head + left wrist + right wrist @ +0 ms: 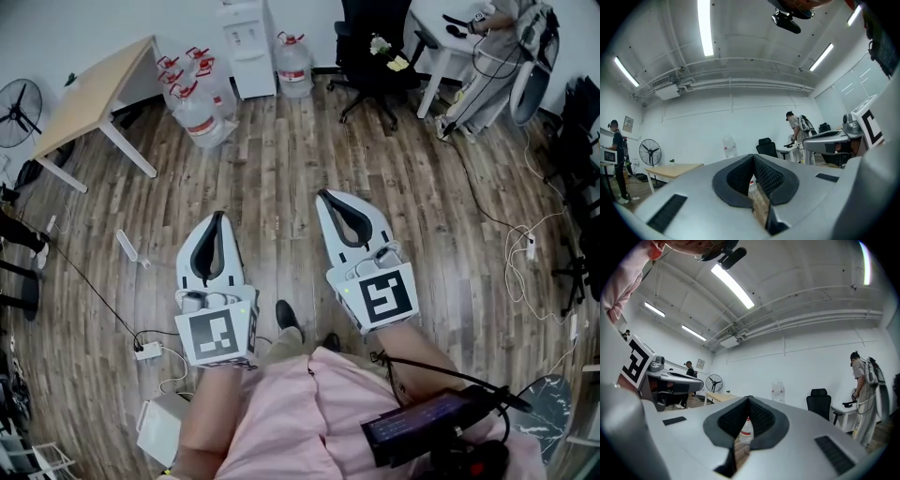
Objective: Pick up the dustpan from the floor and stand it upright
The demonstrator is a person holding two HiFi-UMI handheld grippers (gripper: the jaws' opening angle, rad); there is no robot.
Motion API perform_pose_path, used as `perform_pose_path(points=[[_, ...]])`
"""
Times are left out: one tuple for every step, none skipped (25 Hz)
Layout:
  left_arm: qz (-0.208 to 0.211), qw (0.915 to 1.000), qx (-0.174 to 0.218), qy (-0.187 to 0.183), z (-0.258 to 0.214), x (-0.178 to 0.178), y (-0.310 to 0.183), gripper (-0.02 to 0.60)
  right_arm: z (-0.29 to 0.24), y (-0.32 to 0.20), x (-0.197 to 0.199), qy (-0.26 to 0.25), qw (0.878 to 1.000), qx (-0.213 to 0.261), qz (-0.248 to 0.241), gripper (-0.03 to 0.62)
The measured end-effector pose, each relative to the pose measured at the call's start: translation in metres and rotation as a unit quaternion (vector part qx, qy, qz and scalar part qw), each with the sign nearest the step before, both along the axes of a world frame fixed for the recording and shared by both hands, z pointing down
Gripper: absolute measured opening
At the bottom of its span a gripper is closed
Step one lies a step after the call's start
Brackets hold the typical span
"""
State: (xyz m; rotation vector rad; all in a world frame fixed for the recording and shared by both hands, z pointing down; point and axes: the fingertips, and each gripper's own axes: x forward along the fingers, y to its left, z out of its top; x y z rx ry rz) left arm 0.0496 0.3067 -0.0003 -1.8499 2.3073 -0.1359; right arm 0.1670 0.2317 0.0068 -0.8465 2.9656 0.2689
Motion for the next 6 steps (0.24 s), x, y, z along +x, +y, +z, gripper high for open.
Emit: perform_pose_path(points=[[0.0, 1.0, 0.0, 0.0, 0.0006, 0.0001, -0.0008, 0.012, 0.0008, -0.0006, -0.0003, 0.0, 1.0, 0.0, -0.001, 0.002], [0.0, 1.0, -0.001, -0.001, 0.0011, 0.0004, -0.0015, 0.012, 0.0004, -0.0013, -0.0006, -0.002, 1.0, 0.002, -0.001, 0.002], [0.0, 1.0, -0.003, -0.001, 0.0015, 0.0006, -0.0022, 0.012, -0.001, -0.0023, -0.0009, -0.006, 1.0, 0.005, -0.002, 0.002], [0.0, 1.0, -0.004, -0.001, 0.0018, 0.0006, -0.0029, 0.012, -0.0025, -0.0034, -0.0013, -0.009, 1.0, 0.008, -0.002, 0.002], [0.0, 1.0, -0.004, -0.002, 0.0021, 0.0005, -0.0034, 0.012, -0.004, -0.0046, -0.0015, -0.012, 1.0, 0.01, -0.002, 0.002], [-0.001, 1.0, -0.005, -0.002, 0.0024, 0.0003, -0.004, 0.012, -0.0055, -0.0058, -0.0018, -0.014, 1.0, 0.012, -0.003, 0.002]])
